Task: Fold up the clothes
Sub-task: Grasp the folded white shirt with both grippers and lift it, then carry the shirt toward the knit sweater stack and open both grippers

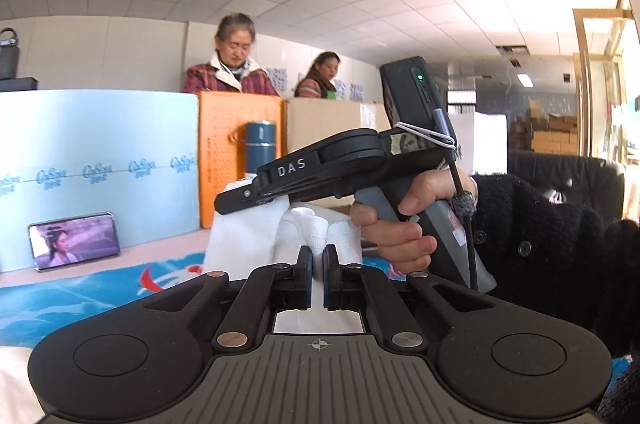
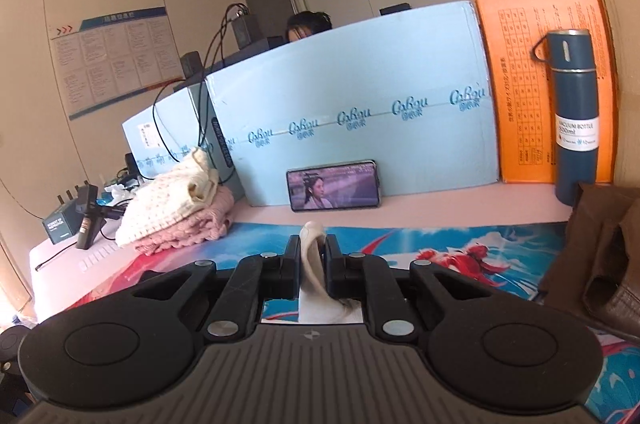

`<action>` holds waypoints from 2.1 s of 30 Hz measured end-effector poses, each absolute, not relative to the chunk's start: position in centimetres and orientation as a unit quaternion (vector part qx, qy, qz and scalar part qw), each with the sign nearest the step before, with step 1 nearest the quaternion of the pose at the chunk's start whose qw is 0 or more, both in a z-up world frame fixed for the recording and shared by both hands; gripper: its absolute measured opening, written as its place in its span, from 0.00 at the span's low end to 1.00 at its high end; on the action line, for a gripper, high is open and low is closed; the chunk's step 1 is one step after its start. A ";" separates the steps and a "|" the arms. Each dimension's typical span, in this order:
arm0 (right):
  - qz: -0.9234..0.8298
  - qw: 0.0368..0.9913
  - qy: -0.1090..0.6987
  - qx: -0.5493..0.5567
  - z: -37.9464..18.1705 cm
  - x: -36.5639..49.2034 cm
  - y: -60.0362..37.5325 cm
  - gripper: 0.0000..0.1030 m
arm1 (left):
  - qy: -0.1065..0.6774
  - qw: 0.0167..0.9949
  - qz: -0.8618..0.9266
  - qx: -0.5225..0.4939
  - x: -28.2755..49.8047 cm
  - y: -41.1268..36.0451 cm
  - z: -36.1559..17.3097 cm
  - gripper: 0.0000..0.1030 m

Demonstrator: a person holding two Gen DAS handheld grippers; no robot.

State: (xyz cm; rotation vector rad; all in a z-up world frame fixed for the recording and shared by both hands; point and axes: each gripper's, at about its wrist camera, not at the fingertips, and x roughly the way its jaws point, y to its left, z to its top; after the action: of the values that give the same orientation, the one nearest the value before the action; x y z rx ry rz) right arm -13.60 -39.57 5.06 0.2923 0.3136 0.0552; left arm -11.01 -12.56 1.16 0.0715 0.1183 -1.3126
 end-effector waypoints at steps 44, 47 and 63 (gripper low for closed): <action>0.156 0.920 0.272 0.236 1.7 -1.2 -22.4 0.89 | 0.197 0.840 -0.389 -0.325 -4.0 11.9 -8.5 0.62; 0.158 0.913 0.263 0.270 0.3 -3.7 -24.2 0.89 | 0.205 0.836 -0.382 -0.335 -4.0 12.3 -8.7 0.58; 0.184 0.896 0.228 0.333 -4.0 -7.1 -27.7 0.90 | 0.220 0.914 -0.265 -0.214 -8.3 12.7 -7.4 0.06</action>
State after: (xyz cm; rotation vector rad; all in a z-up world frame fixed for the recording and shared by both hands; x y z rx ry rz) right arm -7.08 -27.67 -4.01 0.6908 0.4718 0.3807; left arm -8.31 12.66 -7.44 -0.4411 0.4527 -0.5468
